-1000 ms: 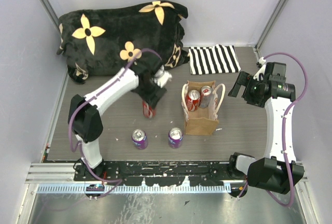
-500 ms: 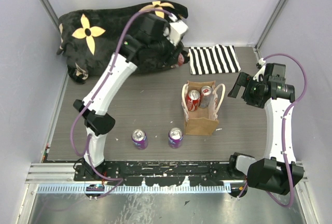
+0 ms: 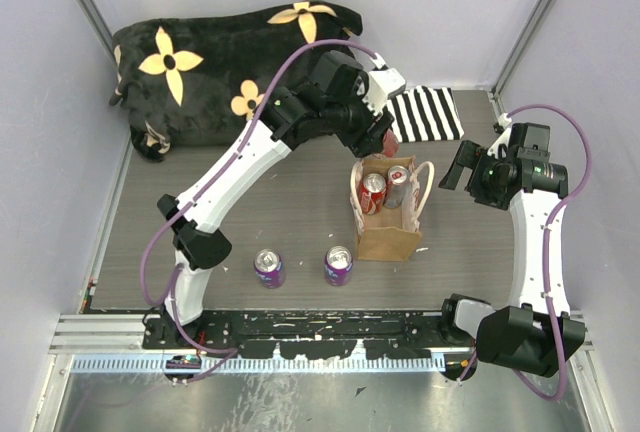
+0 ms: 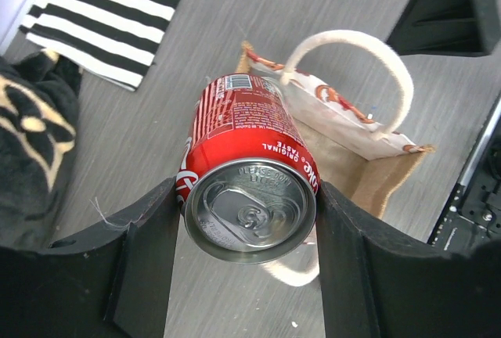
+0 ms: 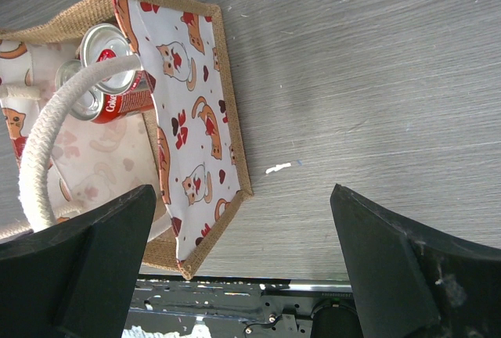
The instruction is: Place the beverage into the canvas bag
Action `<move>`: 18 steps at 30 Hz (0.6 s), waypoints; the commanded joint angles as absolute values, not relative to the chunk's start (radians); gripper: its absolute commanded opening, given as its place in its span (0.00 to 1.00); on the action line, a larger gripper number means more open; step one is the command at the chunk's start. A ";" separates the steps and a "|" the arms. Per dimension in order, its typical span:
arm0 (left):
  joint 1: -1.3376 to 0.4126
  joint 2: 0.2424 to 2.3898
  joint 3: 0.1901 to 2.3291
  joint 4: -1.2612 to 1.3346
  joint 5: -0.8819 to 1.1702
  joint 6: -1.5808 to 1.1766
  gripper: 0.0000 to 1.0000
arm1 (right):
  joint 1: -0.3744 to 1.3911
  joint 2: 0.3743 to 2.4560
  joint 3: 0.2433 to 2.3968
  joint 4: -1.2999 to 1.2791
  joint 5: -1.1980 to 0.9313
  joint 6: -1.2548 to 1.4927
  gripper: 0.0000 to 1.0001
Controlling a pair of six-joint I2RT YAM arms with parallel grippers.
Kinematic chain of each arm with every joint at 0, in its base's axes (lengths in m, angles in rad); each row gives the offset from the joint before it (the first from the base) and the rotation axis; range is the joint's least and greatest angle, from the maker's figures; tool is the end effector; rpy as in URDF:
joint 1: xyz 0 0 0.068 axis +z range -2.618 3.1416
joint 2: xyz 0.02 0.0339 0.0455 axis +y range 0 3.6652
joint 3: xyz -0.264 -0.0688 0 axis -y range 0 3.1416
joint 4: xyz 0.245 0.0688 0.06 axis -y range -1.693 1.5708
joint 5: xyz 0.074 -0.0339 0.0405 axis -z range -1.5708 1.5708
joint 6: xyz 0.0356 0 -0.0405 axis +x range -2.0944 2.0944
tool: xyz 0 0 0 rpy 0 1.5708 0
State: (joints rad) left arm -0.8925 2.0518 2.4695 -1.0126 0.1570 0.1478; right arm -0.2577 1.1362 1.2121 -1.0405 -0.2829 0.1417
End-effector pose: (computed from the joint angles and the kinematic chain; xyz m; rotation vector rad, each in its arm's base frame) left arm 0.2668 -0.3400 0.4406 1.1823 1.8780 -0.5906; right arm 0.2058 -0.0440 0.3425 0.3875 2.4770 0.3107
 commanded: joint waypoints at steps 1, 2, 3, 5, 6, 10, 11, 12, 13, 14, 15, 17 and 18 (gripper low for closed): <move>-0.962 2.053 2.435 -0.912 0.185 0.150 0.00 | -0.262 1.113 1.213 -1.007 -0.290 0.142 1.00; -0.973 2.056 2.417 -0.911 0.181 0.156 0.00 | -0.263 1.114 1.213 -1.007 -0.290 0.141 1.00; -0.986 2.060 2.403 -0.910 0.174 0.162 0.00 | -0.262 1.114 1.213 -1.006 -0.290 0.140 1.00; -1.004 2.073 2.377 -0.911 0.167 0.172 0.00 | -0.263 1.115 1.215 -1.008 -0.289 0.138 1.00; -1.015 2.078 2.365 -0.910 0.166 0.177 0.00 | -0.263 1.115 1.213 -1.007 -0.287 0.137 1.00; -1.036 2.102 2.341 -0.903 0.152 0.193 0.00 | -0.265 1.120 1.212 -1.008 -0.287 0.134 1.00; -1.038 2.108 2.337 -0.903 0.151 0.194 0.00 | -0.264 1.120 1.215 -1.007 -0.287 0.133 1.00; -1.041 2.114 2.334 -0.899 0.149 0.195 0.00 | -0.264 1.121 1.217 -1.007 -0.287 0.132 1.00; -1.042 2.119 2.328 -0.895 0.149 0.195 0.00 | -0.264 1.122 1.219 -1.008 -0.287 0.132 1.00; -1.043 2.126 2.326 -0.894 0.148 0.196 0.00 | -0.264 1.123 1.220 -1.007 -0.287 0.133 1.00; -1.044 2.132 2.320 -0.891 0.145 0.197 0.00 | -0.265 1.125 1.221 -1.007 -0.287 0.132 1.00; -1.047 2.146 2.309 -0.880 0.142 0.199 0.00 | -0.264 1.126 1.221 -1.007 -0.287 0.132 1.00; -1.046 2.153 2.304 -0.877 0.139 0.201 0.00 | -0.264 1.127 1.221 -1.008 -0.286 0.132 1.00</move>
